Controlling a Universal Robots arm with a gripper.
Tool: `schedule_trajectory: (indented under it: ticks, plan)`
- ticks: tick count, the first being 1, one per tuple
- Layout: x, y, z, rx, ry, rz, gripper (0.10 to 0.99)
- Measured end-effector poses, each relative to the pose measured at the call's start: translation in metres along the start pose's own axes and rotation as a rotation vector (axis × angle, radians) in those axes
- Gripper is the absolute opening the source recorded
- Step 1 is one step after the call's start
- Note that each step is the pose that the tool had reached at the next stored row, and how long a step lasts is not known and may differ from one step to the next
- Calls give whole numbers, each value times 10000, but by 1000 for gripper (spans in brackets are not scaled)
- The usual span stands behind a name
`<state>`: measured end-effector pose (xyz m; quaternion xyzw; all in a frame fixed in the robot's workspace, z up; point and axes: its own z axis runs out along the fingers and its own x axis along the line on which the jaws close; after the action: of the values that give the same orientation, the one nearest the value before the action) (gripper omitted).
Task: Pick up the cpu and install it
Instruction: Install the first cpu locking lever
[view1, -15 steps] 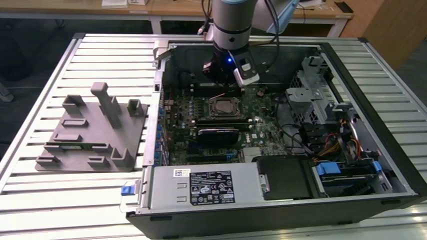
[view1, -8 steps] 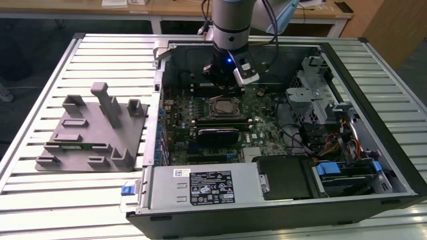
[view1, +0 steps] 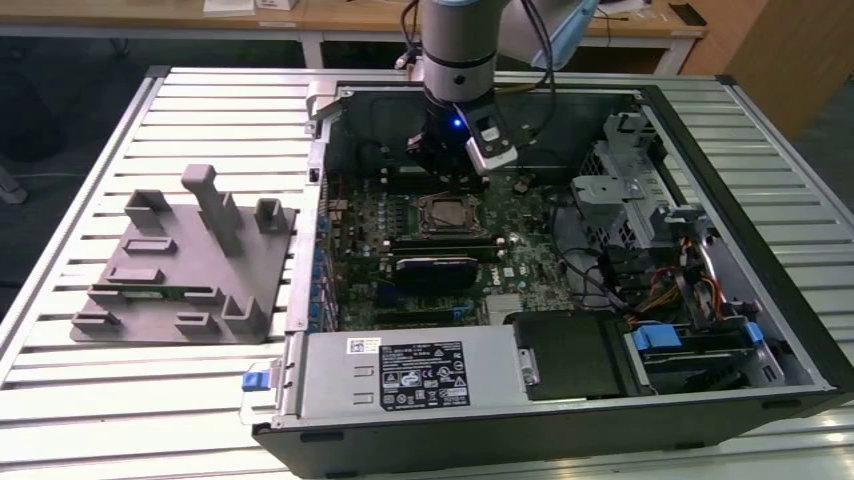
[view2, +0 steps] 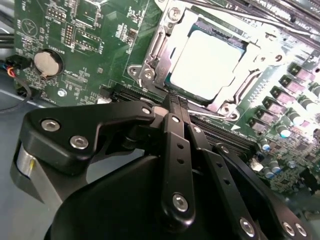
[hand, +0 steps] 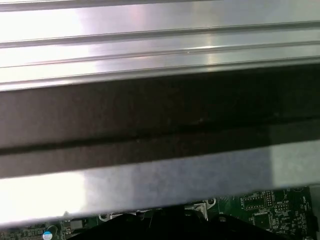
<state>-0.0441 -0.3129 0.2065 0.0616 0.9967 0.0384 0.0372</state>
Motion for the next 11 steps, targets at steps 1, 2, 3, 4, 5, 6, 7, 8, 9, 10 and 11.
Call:
schedule_trajectory:
  ticks: [1,2,3,4,5,6,7,8,9,10,11]
  plan:
    - [9,-1,4,-13,-98,-7,106]
    - [19,-3,7,-28,-190,-13,106]
    - [29,-4,10,-49,-282,-19,106]
    - [39,-6,13,-78,-356,-23,106]
    - [46,-7,16,-101,-405,-25,106]
    - [46,-6,16,-104,-410,-25,106]
    - [46,-6,16,-103,-411,-26,106]
    - [46,-6,16,-103,-411,-26,106]
    - [47,-7,16,-119,-410,-24,106]
    - [47,-7,17,-189,-402,-17,106]
    - [50,-7,17,-258,-394,-9,106]
